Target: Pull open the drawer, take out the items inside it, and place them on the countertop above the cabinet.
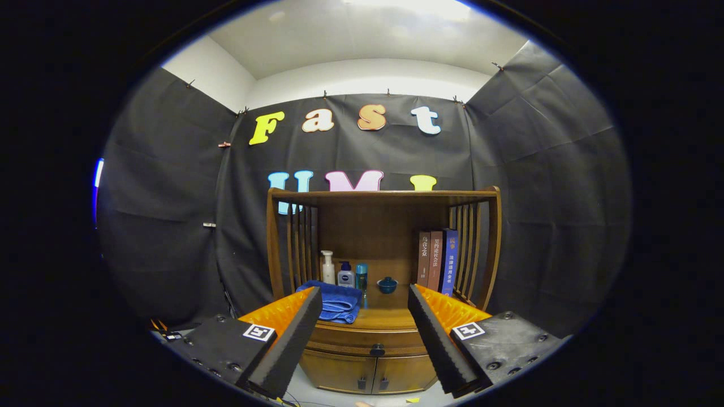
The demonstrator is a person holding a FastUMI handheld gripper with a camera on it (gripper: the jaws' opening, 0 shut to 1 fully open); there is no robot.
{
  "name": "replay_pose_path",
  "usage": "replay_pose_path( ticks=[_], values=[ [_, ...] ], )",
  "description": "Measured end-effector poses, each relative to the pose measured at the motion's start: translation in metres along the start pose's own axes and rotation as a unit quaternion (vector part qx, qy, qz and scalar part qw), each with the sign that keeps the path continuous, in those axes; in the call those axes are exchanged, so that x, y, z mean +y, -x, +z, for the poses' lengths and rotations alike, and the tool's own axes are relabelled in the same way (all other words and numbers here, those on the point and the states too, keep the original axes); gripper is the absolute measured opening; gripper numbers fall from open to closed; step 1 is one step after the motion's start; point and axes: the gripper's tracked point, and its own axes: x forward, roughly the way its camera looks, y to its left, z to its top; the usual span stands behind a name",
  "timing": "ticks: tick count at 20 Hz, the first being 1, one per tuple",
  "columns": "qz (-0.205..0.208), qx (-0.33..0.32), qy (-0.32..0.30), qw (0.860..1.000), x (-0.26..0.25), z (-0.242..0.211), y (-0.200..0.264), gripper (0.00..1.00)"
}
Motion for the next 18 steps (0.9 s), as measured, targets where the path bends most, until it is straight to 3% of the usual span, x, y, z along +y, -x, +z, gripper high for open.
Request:
replay_pose_path(
  ticks=[8, 18],
  values=[
    [0.005, 0.011, -0.003, 1.000, -0.003, -0.009, -0.006, 0.98],
    [-0.003, 0.028, -0.015, 1.000, -0.010, -0.059, -0.030, 0.99]
  ],
)
